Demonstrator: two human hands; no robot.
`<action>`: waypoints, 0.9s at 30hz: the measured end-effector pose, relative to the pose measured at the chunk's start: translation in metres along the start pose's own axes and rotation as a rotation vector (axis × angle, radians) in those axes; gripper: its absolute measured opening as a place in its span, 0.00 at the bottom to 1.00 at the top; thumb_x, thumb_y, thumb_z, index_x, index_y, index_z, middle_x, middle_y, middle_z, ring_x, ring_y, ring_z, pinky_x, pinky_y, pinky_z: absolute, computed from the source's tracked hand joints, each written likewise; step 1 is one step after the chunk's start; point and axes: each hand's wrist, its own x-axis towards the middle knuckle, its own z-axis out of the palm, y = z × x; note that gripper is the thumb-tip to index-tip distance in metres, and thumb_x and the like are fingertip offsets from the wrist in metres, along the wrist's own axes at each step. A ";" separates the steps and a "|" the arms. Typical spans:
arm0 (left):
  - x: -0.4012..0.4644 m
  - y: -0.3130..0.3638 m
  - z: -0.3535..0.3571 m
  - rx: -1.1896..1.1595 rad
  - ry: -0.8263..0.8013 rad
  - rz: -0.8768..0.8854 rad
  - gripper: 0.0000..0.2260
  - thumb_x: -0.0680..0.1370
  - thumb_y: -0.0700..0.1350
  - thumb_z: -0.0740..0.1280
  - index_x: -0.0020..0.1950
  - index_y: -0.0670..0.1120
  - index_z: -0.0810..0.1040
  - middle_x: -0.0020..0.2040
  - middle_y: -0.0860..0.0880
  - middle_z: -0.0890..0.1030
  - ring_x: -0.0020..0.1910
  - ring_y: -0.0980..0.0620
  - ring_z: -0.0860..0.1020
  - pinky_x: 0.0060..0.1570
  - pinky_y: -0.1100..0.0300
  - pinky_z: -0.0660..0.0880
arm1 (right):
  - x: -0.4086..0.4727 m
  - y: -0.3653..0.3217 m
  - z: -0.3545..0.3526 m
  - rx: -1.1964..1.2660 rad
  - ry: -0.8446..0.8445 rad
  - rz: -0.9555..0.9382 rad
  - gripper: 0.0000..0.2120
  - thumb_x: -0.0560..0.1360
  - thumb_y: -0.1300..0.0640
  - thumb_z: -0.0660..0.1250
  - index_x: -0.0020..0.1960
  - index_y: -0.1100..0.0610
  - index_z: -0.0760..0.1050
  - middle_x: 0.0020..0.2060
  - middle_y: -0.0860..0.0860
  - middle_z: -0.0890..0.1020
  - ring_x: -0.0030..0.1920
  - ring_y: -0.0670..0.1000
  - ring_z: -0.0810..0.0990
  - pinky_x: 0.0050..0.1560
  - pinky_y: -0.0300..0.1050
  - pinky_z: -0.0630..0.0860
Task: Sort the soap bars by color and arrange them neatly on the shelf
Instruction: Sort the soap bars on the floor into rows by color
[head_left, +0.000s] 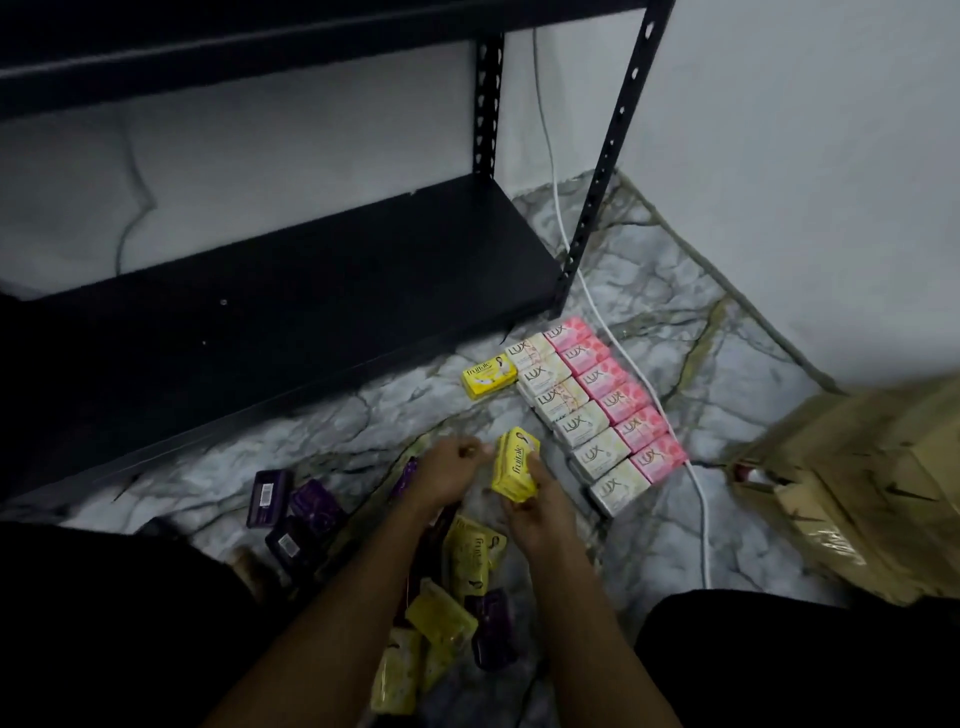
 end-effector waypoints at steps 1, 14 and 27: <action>0.017 0.002 -0.007 0.059 0.034 0.008 0.13 0.81 0.49 0.67 0.57 0.41 0.83 0.52 0.43 0.84 0.52 0.45 0.82 0.52 0.54 0.76 | 0.016 0.000 0.005 0.013 0.020 0.000 0.20 0.78 0.57 0.68 0.67 0.65 0.74 0.62 0.62 0.80 0.52 0.58 0.82 0.37 0.48 0.82; 0.185 0.014 -0.020 0.185 0.121 0.000 0.22 0.79 0.44 0.68 0.73 0.47 0.73 0.69 0.44 0.76 0.67 0.45 0.75 0.65 0.57 0.72 | 0.142 0.009 0.096 -0.095 0.467 -0.133 0.15 0.75 0.53 0.73 0.35 0.55 0.72 0.36 0.52 0.79 0.40 0.55 0.80 0.50 0.58 0.81; 0.192 0.005 -0.016 0.178 0.094 0.046 0.18 0.77 0.41 0.70 0.67 0.51 0.80 0.63 0.50 0.82 0.61 0.52 0.79 0.61 0.57 0.76 | 0.176 0.029 0.114 -0.232 0.707 -0.143 0.28 0.70 0.38 0.69 0.55 0.62 0.77 0.51 0.60 0.80 0.49 0.60 0.82 0.49 0.60 0.82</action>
